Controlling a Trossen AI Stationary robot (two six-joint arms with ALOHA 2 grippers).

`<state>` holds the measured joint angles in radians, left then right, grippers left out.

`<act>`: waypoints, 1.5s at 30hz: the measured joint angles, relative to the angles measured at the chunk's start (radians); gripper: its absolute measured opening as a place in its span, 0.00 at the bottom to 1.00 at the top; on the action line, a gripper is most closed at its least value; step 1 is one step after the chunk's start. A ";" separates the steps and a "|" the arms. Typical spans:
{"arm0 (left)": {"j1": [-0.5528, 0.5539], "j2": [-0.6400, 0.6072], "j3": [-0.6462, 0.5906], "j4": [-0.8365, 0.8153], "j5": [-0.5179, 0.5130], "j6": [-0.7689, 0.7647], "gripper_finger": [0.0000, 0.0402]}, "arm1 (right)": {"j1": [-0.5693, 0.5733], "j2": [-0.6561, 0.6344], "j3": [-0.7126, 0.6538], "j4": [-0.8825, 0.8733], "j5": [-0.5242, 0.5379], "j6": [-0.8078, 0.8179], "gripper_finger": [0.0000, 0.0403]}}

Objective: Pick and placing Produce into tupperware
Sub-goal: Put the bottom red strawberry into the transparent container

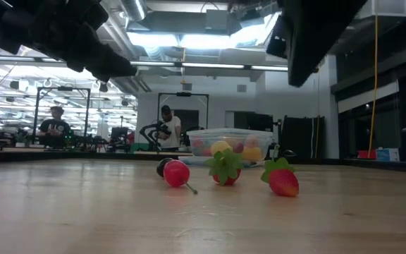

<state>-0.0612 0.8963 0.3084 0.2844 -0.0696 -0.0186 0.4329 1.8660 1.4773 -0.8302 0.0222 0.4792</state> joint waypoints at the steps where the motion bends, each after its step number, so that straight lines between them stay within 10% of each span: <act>1: 0.000 0.000 0.000 -0.004 0.000 0.011 0.34 | 0.005 0.014 0.007 0.000 -0.002 0.022 0.02; 32: 0.000 0.000 0.000 -0.031 0.000 0.056 0.22 | -0.024 0.171 0.086 0.006 0.009 0.271 0.03; 45: 0.000 0.000 0.000 -0.035 0.000 0.057 0.17 | 0.016 0.171 0.086 0.006 -0.001 0.362 0.40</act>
<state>-0.0612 0.8963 0.3088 0.2493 -0.0696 0.0380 0.4490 2.0369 1.5631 -0.8238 0.0212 0.8409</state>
